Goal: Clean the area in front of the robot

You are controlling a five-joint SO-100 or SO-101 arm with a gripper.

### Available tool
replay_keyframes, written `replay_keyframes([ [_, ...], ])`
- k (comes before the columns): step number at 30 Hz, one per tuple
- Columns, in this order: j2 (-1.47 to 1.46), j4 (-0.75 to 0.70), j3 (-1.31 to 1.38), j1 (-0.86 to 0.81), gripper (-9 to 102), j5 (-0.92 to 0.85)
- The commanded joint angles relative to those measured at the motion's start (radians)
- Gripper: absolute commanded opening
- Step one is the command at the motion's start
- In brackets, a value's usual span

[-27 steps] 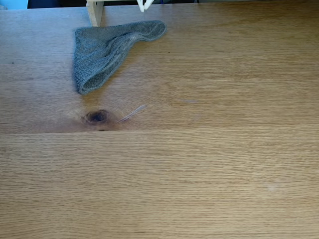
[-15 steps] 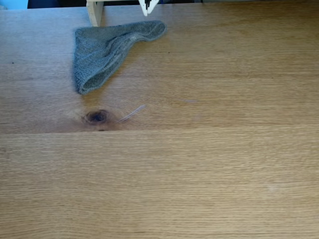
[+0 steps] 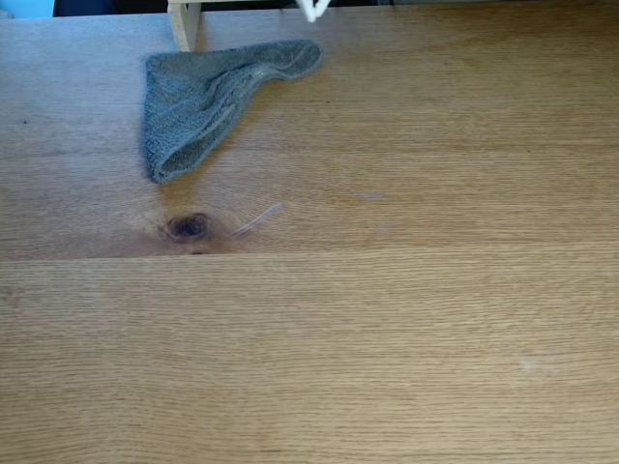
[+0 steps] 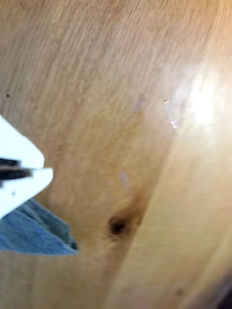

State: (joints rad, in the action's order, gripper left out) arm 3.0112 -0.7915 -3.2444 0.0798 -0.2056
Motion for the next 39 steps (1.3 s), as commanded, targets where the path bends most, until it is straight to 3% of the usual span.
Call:
replay_keyframes([
  [1,-0.279,0.117,0.054,0.052,7,0.029],
  [6,-0.64,0.071,0.431,0.064,15,0.149],
  [8,-0.747,0.046,0.581,0.04,26,0.166],
  [10,-0.845,0.044,0.718,-0.02,34,0.19],
  [16,-1.123,0.176,0.994,-0.318,39,0.209],
  [22,-1.273,0.161,1.049,-0.615,42,0.219],
  [28,-1.48,0.147,1.049,-0.845,46,0.083],
  [39,-1.789,0.264,1.049,-0.985,53,-0.249],
])
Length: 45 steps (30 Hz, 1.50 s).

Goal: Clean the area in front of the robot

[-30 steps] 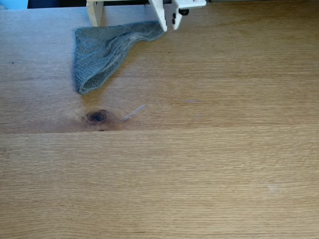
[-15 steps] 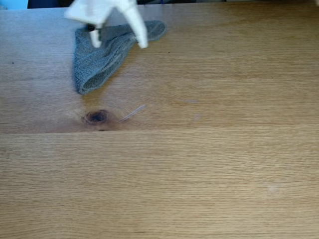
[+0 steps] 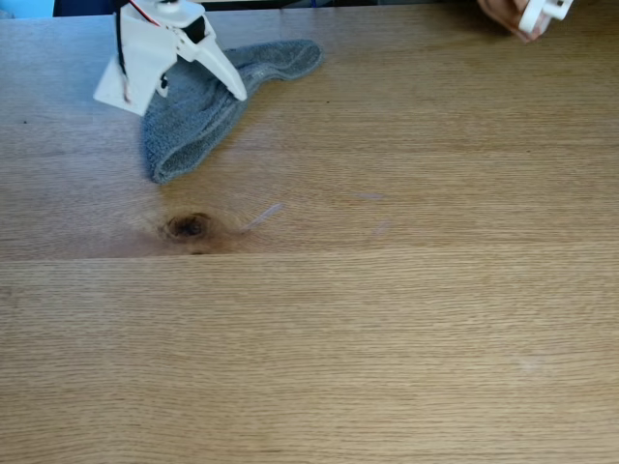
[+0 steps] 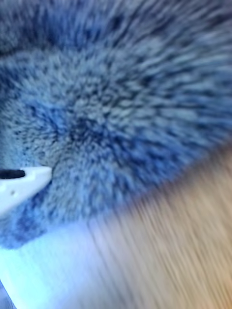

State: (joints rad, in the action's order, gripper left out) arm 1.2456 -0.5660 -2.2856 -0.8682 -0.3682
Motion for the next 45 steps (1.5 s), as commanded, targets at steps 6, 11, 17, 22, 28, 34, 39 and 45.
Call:
replay_keyframes([
  [6,-0.127,0.069,0.1,-0.057,47,-0.206],
  [11,-0.179,0.025,0.1,-0.048,41,-0.245],
  [17,-0.193,0.003,0.094,-0.002,24,-0.222],
  [22,-0.198,-0.009,0.092,0.04,12,-0.206],
  [28,-0.175,-0.029,0.092,0.101,0,-0.147],
  [34,0.031,-0.074,0.092,0.192,0,-0.041],
  [39,0.268,-0.155,0.104,0.304,0,0.02],
  [45,0.522,-0.262,0.097,0.522,0,0.101],
])
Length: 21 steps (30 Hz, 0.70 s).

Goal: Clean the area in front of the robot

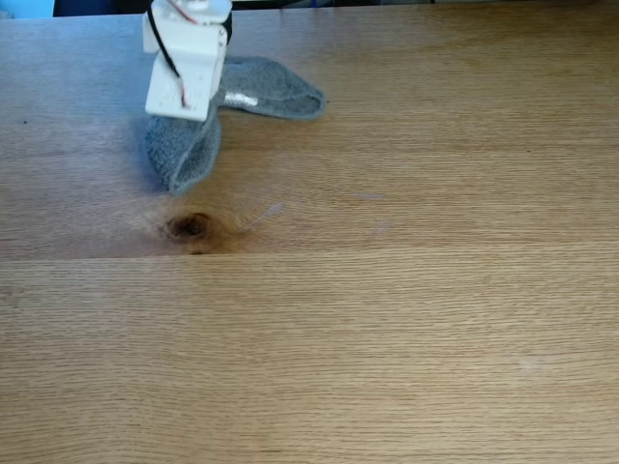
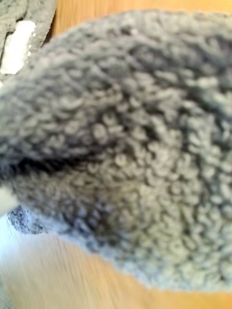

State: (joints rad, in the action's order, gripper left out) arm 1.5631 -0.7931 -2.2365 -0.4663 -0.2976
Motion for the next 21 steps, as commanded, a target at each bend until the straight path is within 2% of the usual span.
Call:
replay_keyframes([
  [1,0.239,-0.046,0.043,0.166,0,0.044],
  [8,0.407,-0.161,0.043,0.529,0,0.196],
  [12,0.337,-0.129,0.041,0.69,0,0.276],
  [15,0.215,0.015,0.043,0.747,0,0.291],
  [21,-0.107,0.449,0.057,0.769,0,0.255],
])
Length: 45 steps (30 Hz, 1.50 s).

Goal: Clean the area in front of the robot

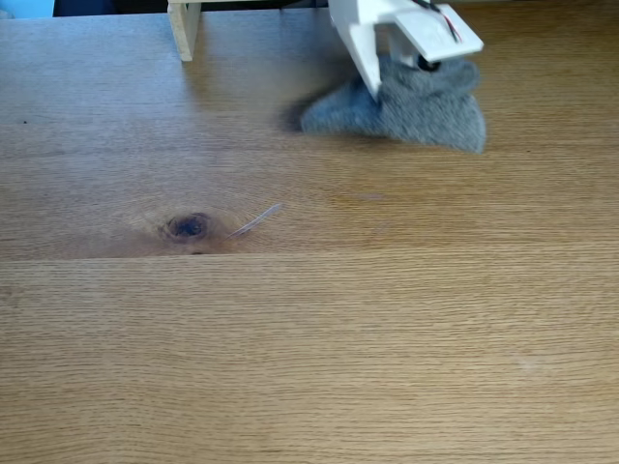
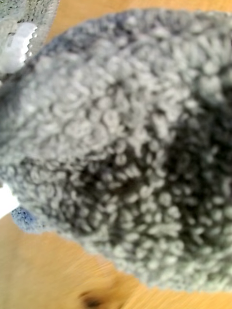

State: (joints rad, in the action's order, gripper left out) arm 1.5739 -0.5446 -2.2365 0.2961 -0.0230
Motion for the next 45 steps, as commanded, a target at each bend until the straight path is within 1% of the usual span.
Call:
replay_keyframes([
  [1,-0.17,0.278,0.058,0.006,0,-0.023],
  [4,-0.301,0.497,0.058,0.002,0,-0.026],
  [7,-0.413,0.723,0.058,-0.014,0,0.018],
  [11,-0.523,0.94,0.058,-0.021,0,0.058],
  [16,-0.64,1.077,0.058,-0.023,0,0.075],
  [22,-0.815,1.2,0.084,-0.071,0,-0.011],
  [24,-0.87,1.178,0.146,-0.126,0,-0.029],
  [27,-0.936,1.077,0.301,-0.241,0,-0.04],
  [29,-0.985,0.986,0.436,-0.322,0,-0.049],
  [32,-1.035,0.811,0.635,-0.434,0,-0.035],
  [36,-1.068,0.629,0.83,-0.561,0,-0.008],
  [41,-1.072,0.451,0.877,-0.646,0,-0.014],
  [45,-1.055,0.259,0.876,-0.658,0,0.035],
])
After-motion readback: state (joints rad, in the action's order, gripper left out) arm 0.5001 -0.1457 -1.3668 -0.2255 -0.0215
